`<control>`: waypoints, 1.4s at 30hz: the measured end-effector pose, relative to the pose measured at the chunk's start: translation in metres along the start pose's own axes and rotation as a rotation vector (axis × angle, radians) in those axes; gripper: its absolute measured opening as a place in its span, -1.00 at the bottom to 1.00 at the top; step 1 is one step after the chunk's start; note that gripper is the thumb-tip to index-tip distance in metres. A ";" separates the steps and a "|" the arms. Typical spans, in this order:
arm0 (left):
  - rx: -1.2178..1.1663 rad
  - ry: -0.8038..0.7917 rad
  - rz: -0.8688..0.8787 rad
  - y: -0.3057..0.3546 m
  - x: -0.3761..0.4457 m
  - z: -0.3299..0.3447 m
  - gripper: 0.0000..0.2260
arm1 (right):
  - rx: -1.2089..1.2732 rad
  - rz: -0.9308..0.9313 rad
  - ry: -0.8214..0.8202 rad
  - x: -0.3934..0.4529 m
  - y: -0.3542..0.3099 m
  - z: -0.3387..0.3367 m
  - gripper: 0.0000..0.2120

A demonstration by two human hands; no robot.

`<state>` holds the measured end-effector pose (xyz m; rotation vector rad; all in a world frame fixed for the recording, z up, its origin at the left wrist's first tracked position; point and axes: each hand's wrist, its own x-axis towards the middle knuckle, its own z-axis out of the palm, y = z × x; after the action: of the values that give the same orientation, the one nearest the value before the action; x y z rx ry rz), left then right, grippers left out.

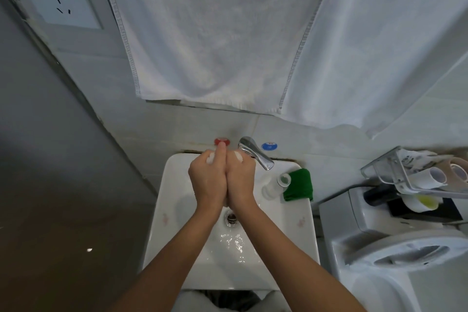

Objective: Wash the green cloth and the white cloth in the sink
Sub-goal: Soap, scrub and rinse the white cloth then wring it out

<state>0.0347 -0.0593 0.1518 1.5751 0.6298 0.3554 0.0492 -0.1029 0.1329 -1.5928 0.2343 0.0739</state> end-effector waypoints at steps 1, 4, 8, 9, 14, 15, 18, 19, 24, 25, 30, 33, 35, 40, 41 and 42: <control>0.001 0.014 -0.015 -0.006 0.000 0.001 -0.70 | -0.022 0.029 -0.019 -0.001 -0.001 0.001 -0.79; 0.046 0.017 -0.028 -0.029 0.000 0.001 -0.63 | -0.064 0.100 -0.017 -0.003 0.012 -0.002 -0.70; 0.103 -0.032 -0.050 -0.044 0.000 -0.006 -0.65 | -0.103 0.110 0.052 -0.013 0.029 -0.004 -0.65; 0.116 -0.059 -0.040 -0.045 0.004 -0.011 -0.66 | -0.145 0.063 0.034 -0.014 0.026 -0.006 -0.62; 0.255 -0.299 0.163 -0.015 0.043 -0.046 -0.62 | -0.455 -0.202 -0.112 0.002 -0.009 -0.025 -0.63; 0.292 -0.355 0.215 -0.004 0.049 -0.054 -0.63 | -0.531 -0.257 -0.151 0.003 -0.021 -0.031 -0.61; 0.389 -0.546 0.388 0.029 0.060 -0.072 -0.74 | -0.723 -0.363 -0.236 0.007 -0.052 -0.048 -0.61; 0.431 -0.596 0.432 0.040 0.064 -0.077 -0.76 | -0.778 -0.374 -0.246 0.009 -0.063 -0.052 -0.61; 0.706 -0.732 0.670 0.079 0.075 -0.093 -0.61 | -0.913 -0.449 -0.305 0.012 -0.108 -0.072 -0.60; 0.732 -0.718 0.728 0.085 0.075 -0.094 -0.58 | -0.921 -0.441 -0.317 0.011 -0.115 -0.074 -0.58; 0.684 -0.679 0.968 0.105 0.075 -0.080 -0.72 | -0.774 -0.369 -0.345 0.004 -0.136 -0.080 -0.52; 0.558 -0.659 0.892 0.110 0.067 -0.075 -0.74 | -0.725 -0.403 -0.341 -0.001 -0.143 -0.084 -0.55; 0.479 -0.631 0.802 0.115 0.056 -0.071 -0.82 | -0.735 -0.460 -0.300 -0.002 -0.146 -0.089 -0.56; 0.432 -0.551 0.762 0.127 0.030 -0.057 -0.81 | -0.519 -0.452 -0.234 -0.007 -0.148 -0.100 -0.59; 0.415 -0.527 0.746 0.129 0.025 -0.053 -0.82 | -0.491 -0.453 -0.201 -0.006 -0.148 -0.102 -0.60; 0.417 -0.499 0.730 0.132 0.021 -0.049 -0.81 | -0.480 -0.460 -0.156 -0.005 -0.147 -0.103 -0.63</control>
<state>0.0475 -0.0081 0.2846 2.1706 -0.3031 0.3560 0.0630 -0.2017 0.2823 -2.0696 -0.2972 -0.1108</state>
